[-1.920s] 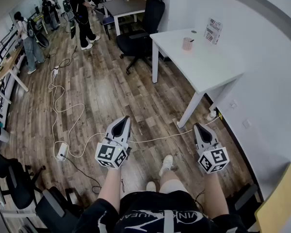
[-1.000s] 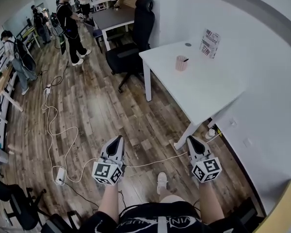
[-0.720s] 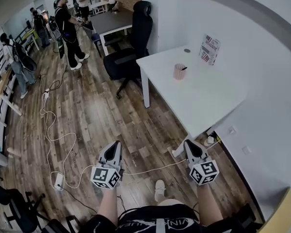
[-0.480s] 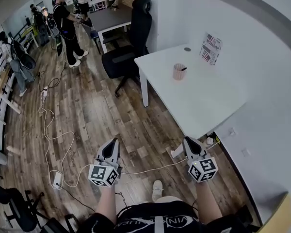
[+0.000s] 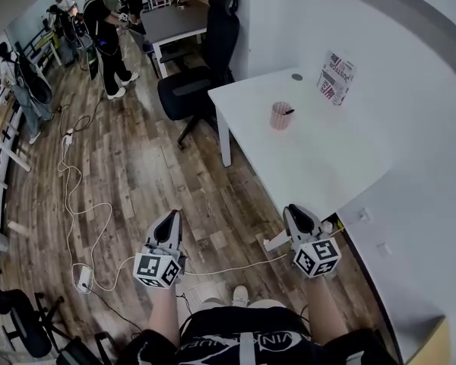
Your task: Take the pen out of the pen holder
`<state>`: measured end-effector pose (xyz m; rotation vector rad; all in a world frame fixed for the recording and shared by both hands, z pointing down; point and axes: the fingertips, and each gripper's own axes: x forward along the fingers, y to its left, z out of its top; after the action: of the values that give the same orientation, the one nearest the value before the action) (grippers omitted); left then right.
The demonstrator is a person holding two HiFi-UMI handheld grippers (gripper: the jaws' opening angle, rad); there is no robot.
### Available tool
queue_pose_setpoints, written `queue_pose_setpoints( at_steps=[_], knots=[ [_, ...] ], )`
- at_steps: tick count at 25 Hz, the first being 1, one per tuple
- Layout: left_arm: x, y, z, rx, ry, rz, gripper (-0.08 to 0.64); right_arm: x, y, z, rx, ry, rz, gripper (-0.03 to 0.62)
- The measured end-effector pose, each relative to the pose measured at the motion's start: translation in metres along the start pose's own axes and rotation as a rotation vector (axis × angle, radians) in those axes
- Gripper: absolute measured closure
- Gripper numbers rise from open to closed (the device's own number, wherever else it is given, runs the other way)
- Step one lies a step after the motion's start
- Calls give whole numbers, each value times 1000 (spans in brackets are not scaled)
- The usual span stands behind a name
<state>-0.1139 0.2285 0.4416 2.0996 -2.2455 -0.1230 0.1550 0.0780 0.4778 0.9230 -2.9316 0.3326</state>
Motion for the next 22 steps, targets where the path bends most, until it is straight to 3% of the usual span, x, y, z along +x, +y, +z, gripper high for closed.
queue_pose_setpoints(
  at_steps=[2,4,13,22],
  knots=[
    [3,4,-3,-3,11,12,546,5,-1,0,5,3,14,539],
    [5,7,-5,-7,17,22,545,9,-1,-3,11,12,25,471],
    [30,16,-19,-23,22,6,546,25,-14,-8,18,18,9,454],
    [118,32,-15,-33,6,-79,545,73,-53,11,13,5,-57,448]
  ],
)
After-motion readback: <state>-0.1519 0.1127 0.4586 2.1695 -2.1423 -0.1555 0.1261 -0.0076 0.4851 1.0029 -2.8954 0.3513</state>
